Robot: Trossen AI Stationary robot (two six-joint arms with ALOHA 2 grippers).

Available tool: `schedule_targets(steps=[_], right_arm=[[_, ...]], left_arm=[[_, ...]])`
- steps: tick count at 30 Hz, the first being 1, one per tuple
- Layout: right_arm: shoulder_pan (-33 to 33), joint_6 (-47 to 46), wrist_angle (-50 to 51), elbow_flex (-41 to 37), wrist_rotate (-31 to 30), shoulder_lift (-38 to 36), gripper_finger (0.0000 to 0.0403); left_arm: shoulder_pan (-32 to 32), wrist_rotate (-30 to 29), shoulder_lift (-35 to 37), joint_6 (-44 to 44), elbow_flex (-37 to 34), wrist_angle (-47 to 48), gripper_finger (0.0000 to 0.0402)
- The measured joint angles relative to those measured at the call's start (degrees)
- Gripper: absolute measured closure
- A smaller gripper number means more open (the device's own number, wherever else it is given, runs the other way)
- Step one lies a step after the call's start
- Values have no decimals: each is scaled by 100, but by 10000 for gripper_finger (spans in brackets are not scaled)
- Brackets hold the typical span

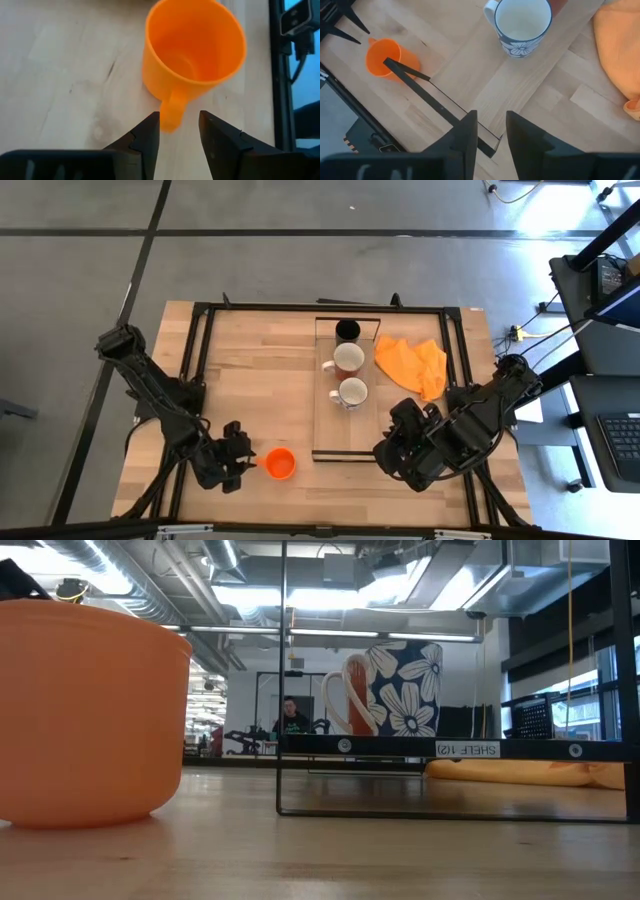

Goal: Stack small to large cups/mugs on shelf
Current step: Put the orange mug align with the white pattern cup on the shelf

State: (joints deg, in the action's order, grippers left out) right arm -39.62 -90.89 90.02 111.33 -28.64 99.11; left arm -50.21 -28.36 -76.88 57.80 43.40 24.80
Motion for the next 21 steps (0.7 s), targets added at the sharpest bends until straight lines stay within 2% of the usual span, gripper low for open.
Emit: schedule_targets(steps=[10,21], right_arm=[[0,-2,0,0,35,0,298],[0,0,0,0,35,0,298]], left_arm=[[103,280,0,-146,0,-2,268],[72,295,-3,-293,0,-155,268]])
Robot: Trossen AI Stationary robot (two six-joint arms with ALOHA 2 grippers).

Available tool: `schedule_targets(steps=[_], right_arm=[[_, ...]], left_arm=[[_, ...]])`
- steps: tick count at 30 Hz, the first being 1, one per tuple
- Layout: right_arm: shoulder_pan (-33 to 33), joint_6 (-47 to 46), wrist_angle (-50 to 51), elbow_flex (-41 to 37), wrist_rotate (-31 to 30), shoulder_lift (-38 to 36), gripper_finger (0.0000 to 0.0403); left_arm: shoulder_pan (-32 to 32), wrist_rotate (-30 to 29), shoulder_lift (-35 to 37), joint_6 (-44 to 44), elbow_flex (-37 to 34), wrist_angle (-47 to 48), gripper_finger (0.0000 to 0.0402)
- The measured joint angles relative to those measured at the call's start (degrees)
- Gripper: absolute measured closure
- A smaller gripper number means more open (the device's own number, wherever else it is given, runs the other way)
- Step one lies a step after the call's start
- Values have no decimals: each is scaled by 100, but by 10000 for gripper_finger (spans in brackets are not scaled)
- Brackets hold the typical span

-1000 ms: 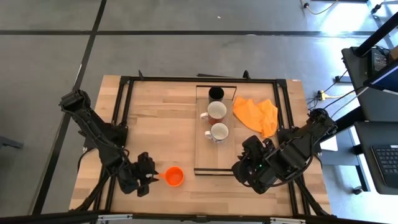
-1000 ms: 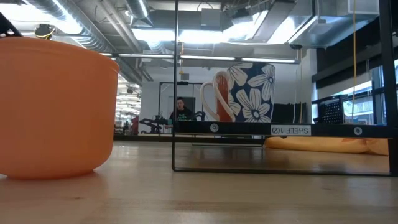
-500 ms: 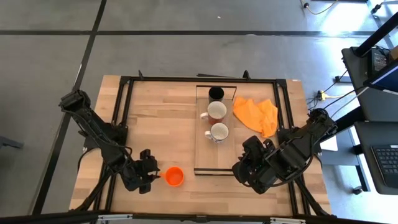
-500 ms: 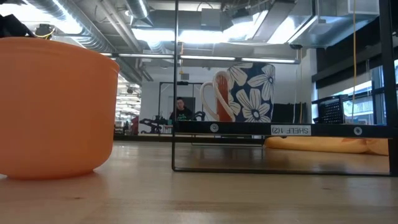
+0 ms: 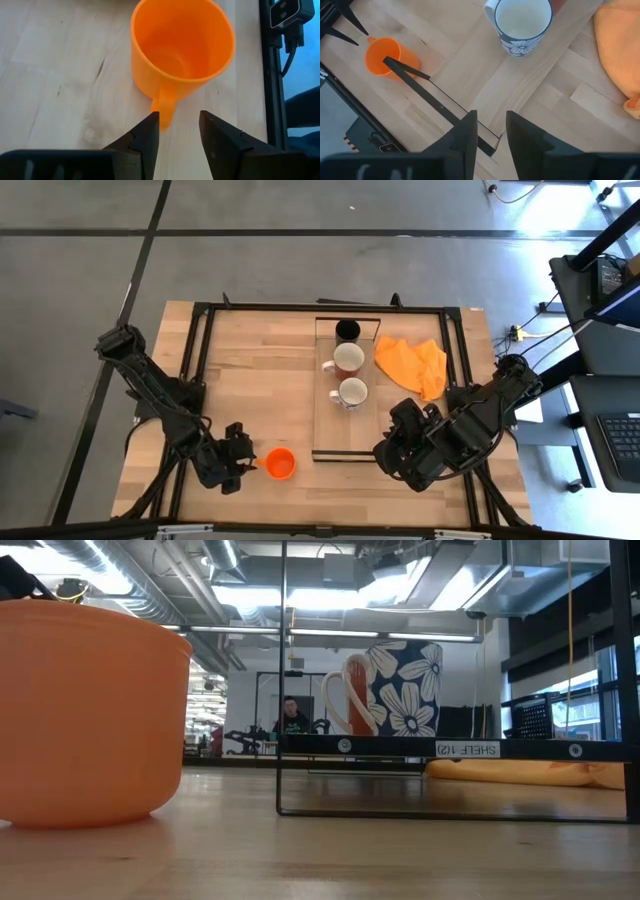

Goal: Stack small to large cups/mugs on shelf
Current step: Put the orange mug align with the white pattern cup on the shelf

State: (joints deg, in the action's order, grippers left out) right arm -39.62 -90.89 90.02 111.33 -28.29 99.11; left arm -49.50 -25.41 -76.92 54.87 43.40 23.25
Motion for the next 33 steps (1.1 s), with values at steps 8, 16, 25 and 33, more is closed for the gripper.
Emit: schedule_targets(steps=[8,16,25,33], right_arm=[[0,0,0,0,0,0,298],[0,-11,0,0,0,0,298],[2,-13,0,0,80,0,298],[2,-15,0,0,103,0,298]], left_arm=[[0,0,-88,-59,0,-23,268],[13,-61,-265,-9,0,-157,267],[37,-94,-265,-122,0,-209,267],[269,-54,-265,-664,0,-436,267]])
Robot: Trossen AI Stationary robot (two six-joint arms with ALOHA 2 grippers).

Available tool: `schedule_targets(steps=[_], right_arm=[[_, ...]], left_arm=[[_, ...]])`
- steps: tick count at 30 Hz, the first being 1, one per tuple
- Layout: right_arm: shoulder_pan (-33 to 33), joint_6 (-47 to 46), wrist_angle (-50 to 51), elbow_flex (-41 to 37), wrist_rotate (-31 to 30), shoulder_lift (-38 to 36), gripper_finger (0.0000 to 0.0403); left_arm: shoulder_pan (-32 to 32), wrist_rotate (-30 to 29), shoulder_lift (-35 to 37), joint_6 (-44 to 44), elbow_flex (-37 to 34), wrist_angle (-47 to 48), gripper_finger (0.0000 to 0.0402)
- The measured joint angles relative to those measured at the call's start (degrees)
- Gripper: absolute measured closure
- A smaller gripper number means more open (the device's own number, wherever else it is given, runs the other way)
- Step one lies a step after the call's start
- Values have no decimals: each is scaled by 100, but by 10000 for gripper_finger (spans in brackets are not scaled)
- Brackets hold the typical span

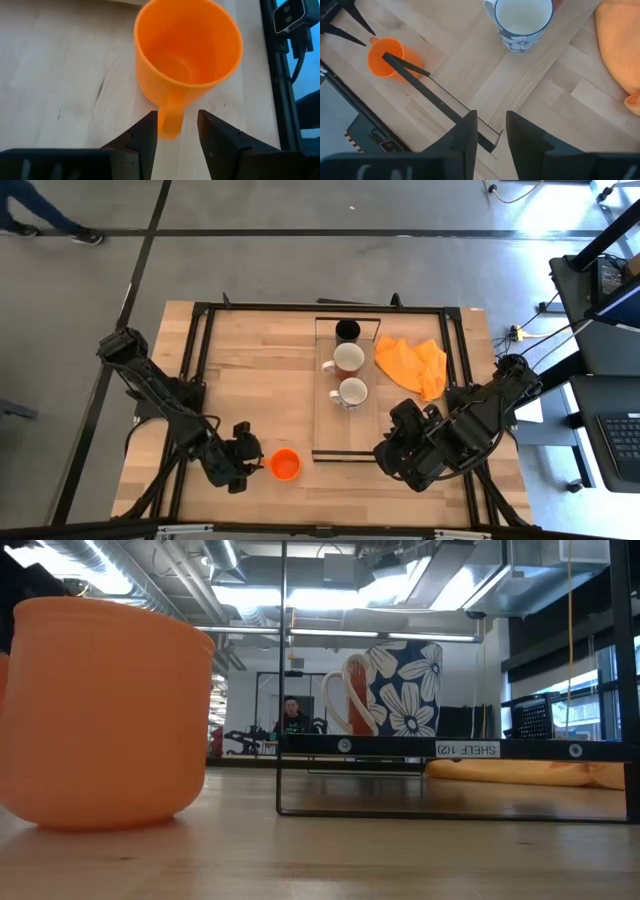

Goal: Stack small to large cups/mugs on shelf
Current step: Put the orange mug align with the white pattern cup on the shelf

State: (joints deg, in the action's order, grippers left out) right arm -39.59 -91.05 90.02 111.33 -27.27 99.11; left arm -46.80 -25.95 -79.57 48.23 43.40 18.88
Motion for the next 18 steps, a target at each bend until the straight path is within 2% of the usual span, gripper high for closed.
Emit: schedule_targets(steps=[7,18], right_arm=[[0,-24,0,0,7,0,298],[-1,-22,0,-2,49,0,298]], left_arm=[[120,324,-248,-225,-1,-228,267],[154,296,-372,-214,-2,-361,271]])
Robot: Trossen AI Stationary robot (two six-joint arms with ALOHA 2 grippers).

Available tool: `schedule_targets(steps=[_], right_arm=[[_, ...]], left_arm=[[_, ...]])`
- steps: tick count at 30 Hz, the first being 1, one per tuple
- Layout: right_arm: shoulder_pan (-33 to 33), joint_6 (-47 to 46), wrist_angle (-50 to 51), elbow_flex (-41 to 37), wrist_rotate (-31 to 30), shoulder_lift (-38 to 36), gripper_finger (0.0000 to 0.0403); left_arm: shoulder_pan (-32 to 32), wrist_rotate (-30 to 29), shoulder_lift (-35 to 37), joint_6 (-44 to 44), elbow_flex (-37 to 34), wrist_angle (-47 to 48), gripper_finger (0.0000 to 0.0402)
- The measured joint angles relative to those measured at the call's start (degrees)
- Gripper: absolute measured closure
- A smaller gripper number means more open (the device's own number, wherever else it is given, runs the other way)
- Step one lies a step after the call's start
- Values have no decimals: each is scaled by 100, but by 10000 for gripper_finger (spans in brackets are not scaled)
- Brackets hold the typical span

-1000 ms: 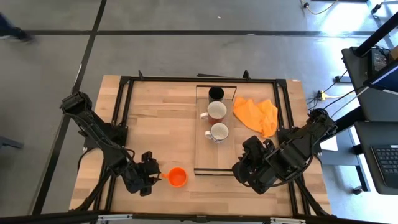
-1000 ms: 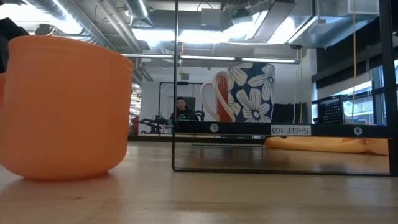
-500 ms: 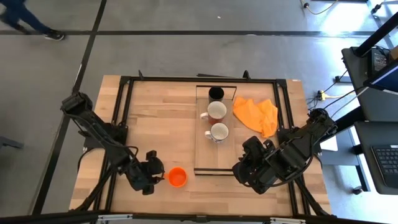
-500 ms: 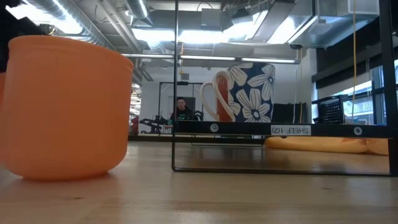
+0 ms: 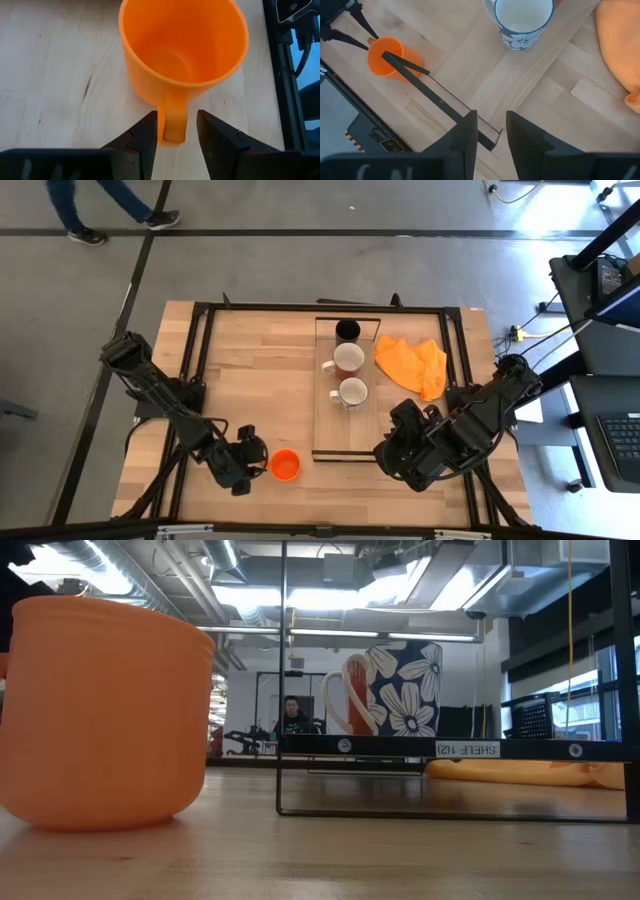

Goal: Stack small to large cups/mugs on shelf
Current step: Put the orange mug align with the white pattern cup on the shelf

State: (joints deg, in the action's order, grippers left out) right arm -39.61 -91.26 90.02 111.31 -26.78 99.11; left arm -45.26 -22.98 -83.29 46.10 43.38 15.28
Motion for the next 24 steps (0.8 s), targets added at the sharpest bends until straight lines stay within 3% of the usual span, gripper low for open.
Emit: schedule_targets(steps=[8,18,24], right_arm=[[1,7,0,0,50,0,298],[1,24,0,0,102,0,298],[1,24,0,0,102,0,298]], left_arm=[[-2,105,0,21,0,90,274],[-2,105,0,45,0,97,336],[-2,107,0,153,0,100,338]])
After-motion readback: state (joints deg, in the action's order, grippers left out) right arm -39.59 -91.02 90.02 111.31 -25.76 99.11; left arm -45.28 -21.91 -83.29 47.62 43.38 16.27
